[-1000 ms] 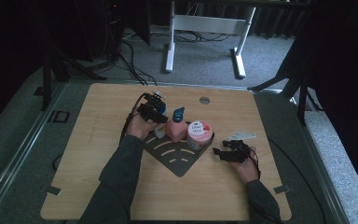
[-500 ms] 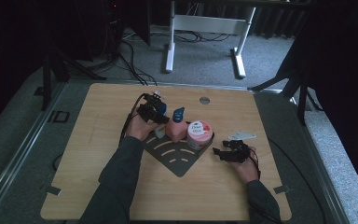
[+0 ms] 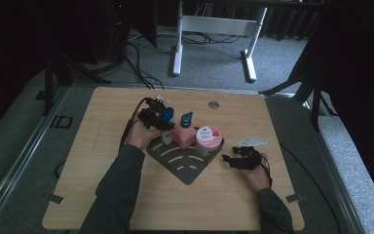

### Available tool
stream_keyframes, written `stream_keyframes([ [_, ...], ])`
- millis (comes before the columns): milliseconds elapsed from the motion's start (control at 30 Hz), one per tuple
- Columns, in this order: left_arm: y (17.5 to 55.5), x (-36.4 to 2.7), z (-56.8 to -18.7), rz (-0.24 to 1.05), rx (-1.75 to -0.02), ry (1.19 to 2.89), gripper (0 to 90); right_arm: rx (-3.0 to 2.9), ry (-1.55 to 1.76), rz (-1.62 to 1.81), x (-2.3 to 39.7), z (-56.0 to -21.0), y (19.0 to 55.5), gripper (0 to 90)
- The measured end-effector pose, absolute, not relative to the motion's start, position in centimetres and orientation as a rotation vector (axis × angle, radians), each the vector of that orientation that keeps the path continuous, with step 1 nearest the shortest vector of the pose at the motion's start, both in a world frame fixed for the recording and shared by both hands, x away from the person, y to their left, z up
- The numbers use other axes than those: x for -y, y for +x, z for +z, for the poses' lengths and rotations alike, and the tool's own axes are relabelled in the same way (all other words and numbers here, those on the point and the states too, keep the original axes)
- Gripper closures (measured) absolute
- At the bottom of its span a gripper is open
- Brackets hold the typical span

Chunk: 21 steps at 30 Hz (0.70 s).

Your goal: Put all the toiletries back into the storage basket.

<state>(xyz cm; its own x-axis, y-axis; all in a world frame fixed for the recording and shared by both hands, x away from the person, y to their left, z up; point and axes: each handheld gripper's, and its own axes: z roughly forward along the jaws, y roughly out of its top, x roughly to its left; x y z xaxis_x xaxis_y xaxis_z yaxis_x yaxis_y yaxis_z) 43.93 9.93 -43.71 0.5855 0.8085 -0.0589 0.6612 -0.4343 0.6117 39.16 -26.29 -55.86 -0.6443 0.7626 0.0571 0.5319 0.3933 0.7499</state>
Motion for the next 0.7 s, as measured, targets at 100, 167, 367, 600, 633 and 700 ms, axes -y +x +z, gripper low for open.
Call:
stream_keyframes([
  [100, 43.5, -10.3, -43.6, 0.334, -1.157, 2.229, 36.4, -2.359, 1.129, 1.104, 26.3, -55.9, 39.2, 37.5],
  [167, 43.1, -10.8, -43.6, 0.344, -1.147, 2.219, 36.4, -2.360, 1.131, 1.105, 26.3, -55.9, 39.2, 37.4],
  [367, 41.6, -12.3, -43.7, 0.359, -1.127, 2.210, 36.8, -2.359, 1.133, 1.106, 26.3, -55.9, 39.2, 37.5],
  [600, 40.2, -13.7, -44.5, 0.388, -1.136, 2.223, 37.0, -2.359, 1.133, 1.106, 26.3, -55.9, 39.2, 37.5],
  [633, 40.1, -13.9, -44.7, 0.394, -1.146, 2.215, 37.0, -2.359, 1.132, 1.105, 26.3, -55.9, 39.2, 37.5],
  [700, 39.8, -14.3, -45.1, 0.418, -1.161, 2.214, 37.1, -2.359, 1.133, 1.105, 26.3, -55.9, 39.2, 37.5],
])
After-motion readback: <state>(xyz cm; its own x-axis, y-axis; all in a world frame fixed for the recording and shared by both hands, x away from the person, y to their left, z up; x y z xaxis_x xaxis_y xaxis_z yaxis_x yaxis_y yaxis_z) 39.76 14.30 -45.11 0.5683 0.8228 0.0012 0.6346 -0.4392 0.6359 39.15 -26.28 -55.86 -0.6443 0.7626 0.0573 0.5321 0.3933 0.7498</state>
